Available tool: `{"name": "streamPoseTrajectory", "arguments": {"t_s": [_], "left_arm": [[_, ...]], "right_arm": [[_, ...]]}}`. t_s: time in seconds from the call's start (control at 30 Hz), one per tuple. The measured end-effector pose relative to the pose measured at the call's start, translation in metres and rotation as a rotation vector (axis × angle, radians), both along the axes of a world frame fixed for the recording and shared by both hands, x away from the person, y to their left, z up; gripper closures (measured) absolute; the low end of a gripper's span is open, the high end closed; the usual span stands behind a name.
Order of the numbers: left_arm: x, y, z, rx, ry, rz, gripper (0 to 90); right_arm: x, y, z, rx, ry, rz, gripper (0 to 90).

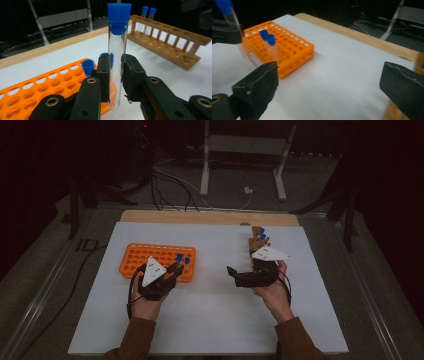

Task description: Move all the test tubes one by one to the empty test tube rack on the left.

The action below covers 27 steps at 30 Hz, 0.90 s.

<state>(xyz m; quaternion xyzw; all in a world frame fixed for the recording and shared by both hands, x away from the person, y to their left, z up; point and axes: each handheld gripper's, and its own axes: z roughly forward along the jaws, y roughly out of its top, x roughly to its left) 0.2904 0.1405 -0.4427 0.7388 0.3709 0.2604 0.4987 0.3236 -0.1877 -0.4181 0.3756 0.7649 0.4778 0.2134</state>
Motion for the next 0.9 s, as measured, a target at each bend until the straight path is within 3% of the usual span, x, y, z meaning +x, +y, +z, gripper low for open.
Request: {"name": "streamPoseTrajectory", "arguments": {"t_s": [0.43, 0.6, 0.9], "left_arm": [[0.009, 0.016, -0.011, -0.019, -0.025, 0.071, 76.9], [0.017, 0.016, -0.019, -0.008, -0.02, 0.09, 76.9], [0.032, 0.014, -0.031, -0.053, -0.002, 0.113, 76.9]], "right_arm": [[-0.004, -0.033, -0.005, 0.035, -0.007, -0.062, 1.5], [-0.003, -0.031, -0.005, 0.035, -0.005, -0.062, 1.5], [-0.003, -0.028, -0.006, 0.034, -0.004, -0.047, 1.6]]}}
